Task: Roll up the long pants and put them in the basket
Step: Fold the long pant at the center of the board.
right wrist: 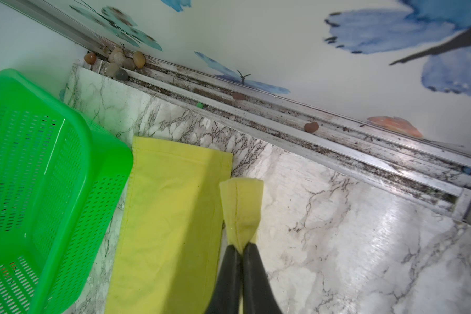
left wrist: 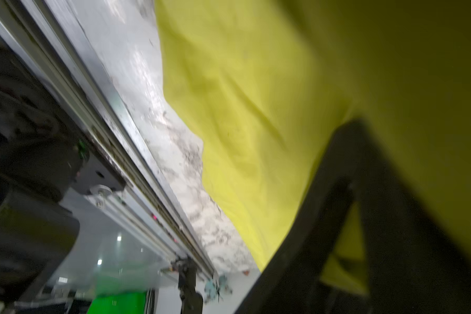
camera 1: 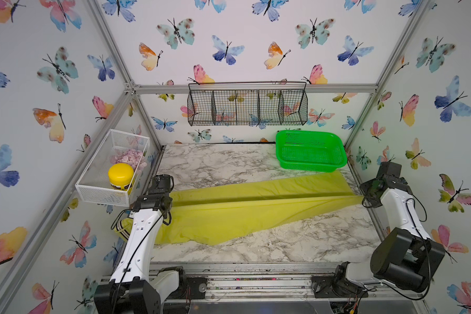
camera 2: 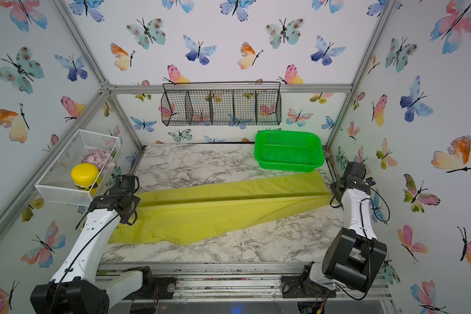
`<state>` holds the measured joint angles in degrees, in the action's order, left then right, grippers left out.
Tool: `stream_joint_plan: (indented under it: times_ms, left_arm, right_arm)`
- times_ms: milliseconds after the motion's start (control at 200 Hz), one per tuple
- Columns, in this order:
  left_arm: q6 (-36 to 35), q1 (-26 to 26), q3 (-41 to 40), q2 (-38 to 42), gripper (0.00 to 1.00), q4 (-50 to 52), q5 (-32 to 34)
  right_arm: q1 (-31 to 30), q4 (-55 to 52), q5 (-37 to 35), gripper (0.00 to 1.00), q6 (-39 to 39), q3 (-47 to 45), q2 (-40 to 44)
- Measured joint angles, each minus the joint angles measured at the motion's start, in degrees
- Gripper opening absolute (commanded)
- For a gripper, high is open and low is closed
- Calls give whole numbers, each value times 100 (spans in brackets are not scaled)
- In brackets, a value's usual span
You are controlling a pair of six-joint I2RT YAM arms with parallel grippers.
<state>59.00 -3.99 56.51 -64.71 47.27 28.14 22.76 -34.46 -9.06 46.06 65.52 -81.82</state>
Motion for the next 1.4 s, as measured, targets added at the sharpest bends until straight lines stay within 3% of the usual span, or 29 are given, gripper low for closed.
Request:
stream_joint_plan:
  times_ms: [826,1402]
  left_arm:
    - [-72,74,905,-2376,0,-1528,-127]
    - [-199,74,1923,-3635,0,-1926,-120]
  right_arm:
    - [-153,1121,439,4,247,142,-1130]
    - [-752,1744,-48,4,168,890,-2046]
